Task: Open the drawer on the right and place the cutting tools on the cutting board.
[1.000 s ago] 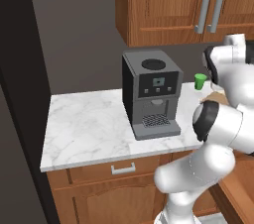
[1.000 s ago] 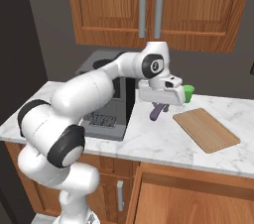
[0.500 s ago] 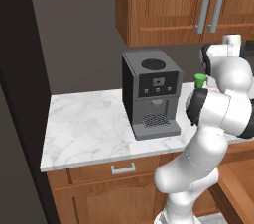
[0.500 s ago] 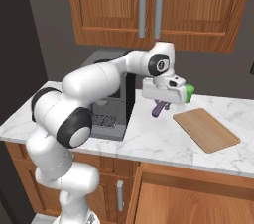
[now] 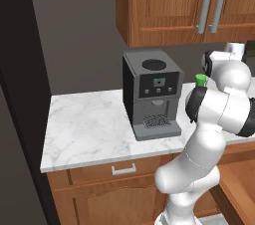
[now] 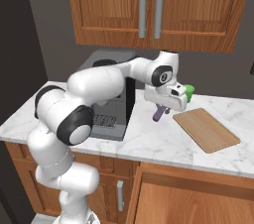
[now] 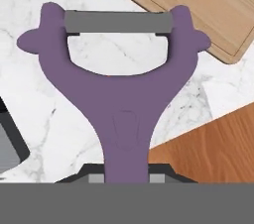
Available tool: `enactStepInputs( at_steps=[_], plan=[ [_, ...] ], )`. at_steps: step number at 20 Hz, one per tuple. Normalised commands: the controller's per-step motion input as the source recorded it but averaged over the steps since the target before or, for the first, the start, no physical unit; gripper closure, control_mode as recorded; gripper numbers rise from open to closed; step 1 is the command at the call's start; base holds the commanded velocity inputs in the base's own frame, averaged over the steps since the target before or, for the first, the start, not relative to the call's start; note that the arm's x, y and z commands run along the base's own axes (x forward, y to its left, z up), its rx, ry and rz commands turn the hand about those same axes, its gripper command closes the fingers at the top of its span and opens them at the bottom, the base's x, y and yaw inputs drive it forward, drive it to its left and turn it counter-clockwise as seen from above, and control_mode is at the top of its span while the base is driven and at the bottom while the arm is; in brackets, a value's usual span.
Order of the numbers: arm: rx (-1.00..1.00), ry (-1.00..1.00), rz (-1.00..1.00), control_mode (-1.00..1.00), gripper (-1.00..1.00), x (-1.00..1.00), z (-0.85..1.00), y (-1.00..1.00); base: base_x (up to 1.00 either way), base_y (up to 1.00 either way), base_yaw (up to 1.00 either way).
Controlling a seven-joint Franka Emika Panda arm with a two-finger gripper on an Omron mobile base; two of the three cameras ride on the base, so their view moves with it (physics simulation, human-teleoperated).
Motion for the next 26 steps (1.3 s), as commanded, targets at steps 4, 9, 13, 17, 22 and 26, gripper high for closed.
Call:
enactStepInputs(
  at_steps=[4,9,13,17,22,26],
  plan=[
    [0.00,-0.15,-0.01,-1.00,1.00,0.34,-0.29,0.00,0.00,0.00,0.00],
    [-0.03,-0.12,-0.06,-1.00,1.00,0.27,-0.20,-0.11,0.00,0.00,0.00],
    [-0.05,-0.05,-0.08,-1.00,1.00,0.31,-0.19,-0.17,0.00,0.00,0.00],
    [-0.05,-0.01,-0.10,-1.00,1.00,0.32,-0.09,-0.24,0.00,0.00,0.00],
    [-0.04,0.00,-0.09,-1.00,1.00,0.39,-0.03,-0.28,0.00,0.00,0.00],
    [-0.01,0.00,-0.08,-1.00,1.00,0.28,-0.05,-0.36,0.00,0.00,0.00]
  ],
)
